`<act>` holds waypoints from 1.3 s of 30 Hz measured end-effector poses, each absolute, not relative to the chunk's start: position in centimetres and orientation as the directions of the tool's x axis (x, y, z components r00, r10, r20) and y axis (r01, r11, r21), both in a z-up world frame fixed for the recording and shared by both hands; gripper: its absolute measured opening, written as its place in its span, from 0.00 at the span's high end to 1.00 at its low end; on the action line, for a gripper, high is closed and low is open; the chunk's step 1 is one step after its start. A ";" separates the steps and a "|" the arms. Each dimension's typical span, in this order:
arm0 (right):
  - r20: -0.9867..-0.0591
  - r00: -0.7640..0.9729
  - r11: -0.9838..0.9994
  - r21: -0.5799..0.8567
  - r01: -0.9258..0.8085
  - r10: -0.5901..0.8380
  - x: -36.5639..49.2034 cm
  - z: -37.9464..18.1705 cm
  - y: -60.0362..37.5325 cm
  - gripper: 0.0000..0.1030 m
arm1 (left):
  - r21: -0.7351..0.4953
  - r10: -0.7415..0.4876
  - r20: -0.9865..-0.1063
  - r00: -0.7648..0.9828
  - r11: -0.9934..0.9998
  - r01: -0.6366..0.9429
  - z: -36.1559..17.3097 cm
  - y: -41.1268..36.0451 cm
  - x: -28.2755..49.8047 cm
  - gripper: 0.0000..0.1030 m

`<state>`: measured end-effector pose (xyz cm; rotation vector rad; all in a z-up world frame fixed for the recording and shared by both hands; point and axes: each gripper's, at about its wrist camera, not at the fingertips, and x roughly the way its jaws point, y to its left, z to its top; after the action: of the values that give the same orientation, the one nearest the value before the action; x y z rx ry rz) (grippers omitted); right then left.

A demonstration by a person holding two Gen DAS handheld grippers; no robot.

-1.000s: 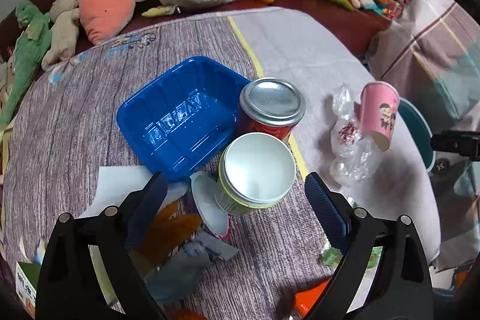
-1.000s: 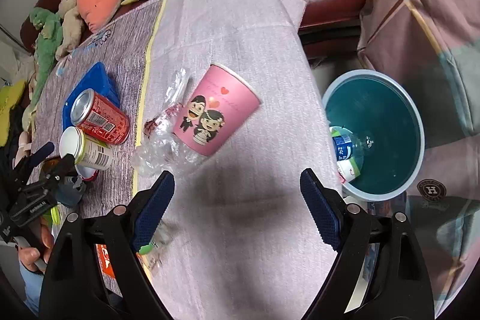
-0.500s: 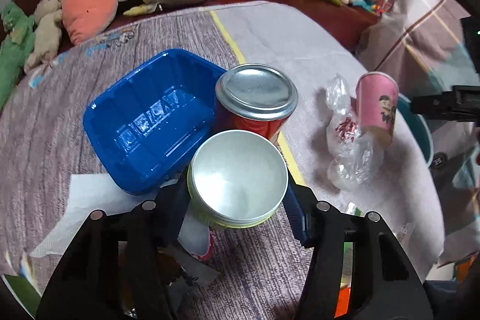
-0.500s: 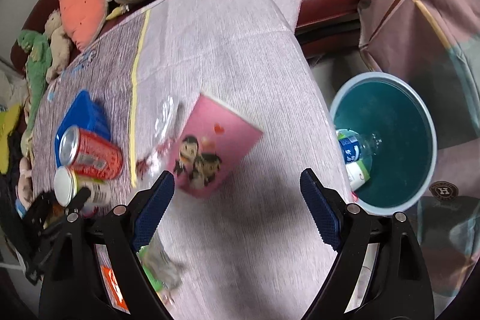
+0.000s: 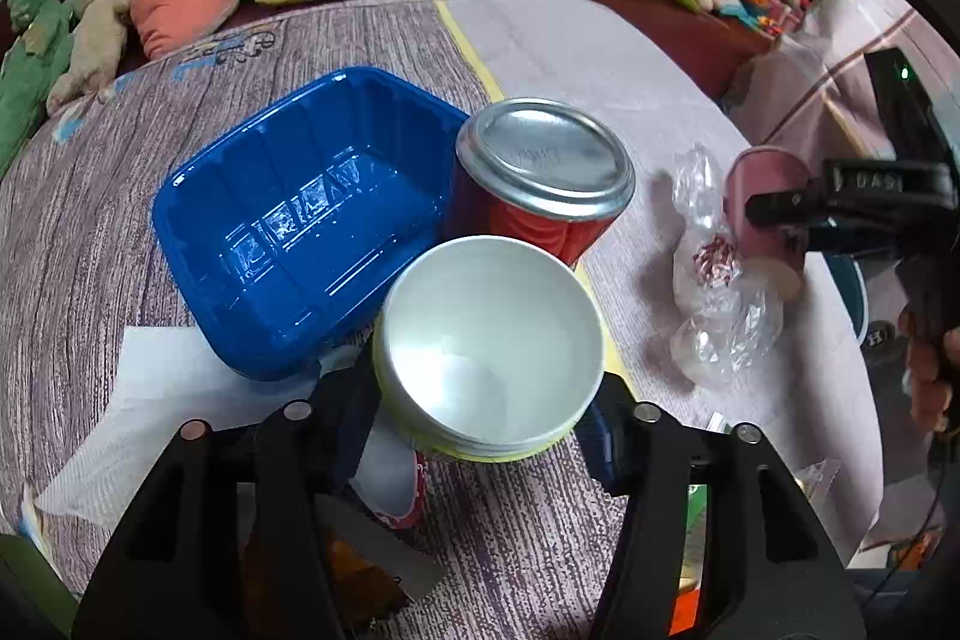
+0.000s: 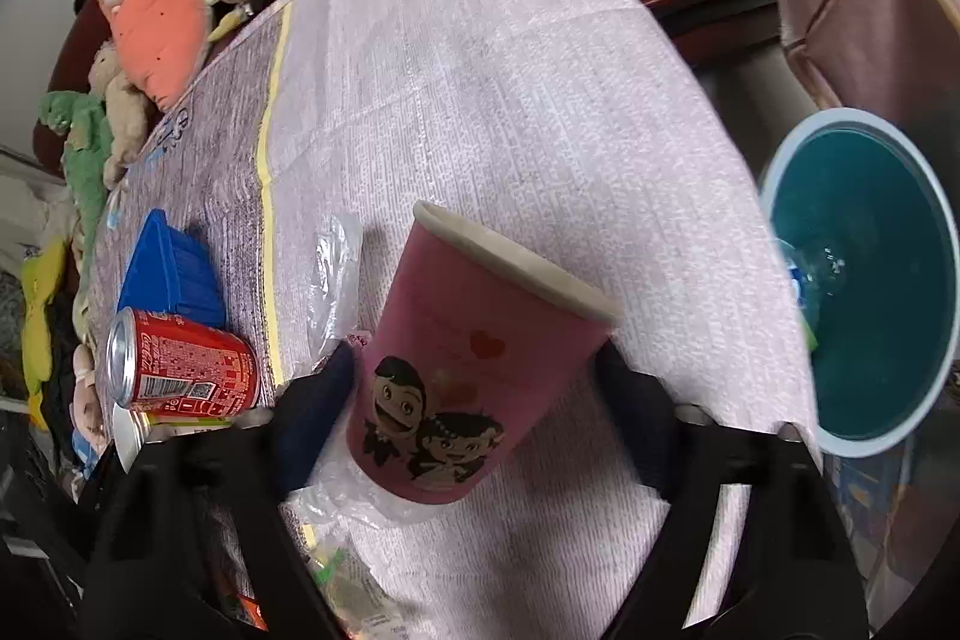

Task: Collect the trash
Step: 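Carry both cups over the wastebasket and release them inside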

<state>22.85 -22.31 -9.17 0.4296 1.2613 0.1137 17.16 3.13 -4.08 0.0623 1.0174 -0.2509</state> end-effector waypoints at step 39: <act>-0.804 0.583 0.848 0.389 0.360 0.121 9.7 -2.0 -47.6 0.38 | -0.193 -0.433 -0.857 0.280 0.773 0.605 -0.3 -25.2 15.2 0.48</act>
<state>9.68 -47.57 -1.97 0.5615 0.9512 -0.1480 15.16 -25.19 -0.29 0.1827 1.0821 -0.7008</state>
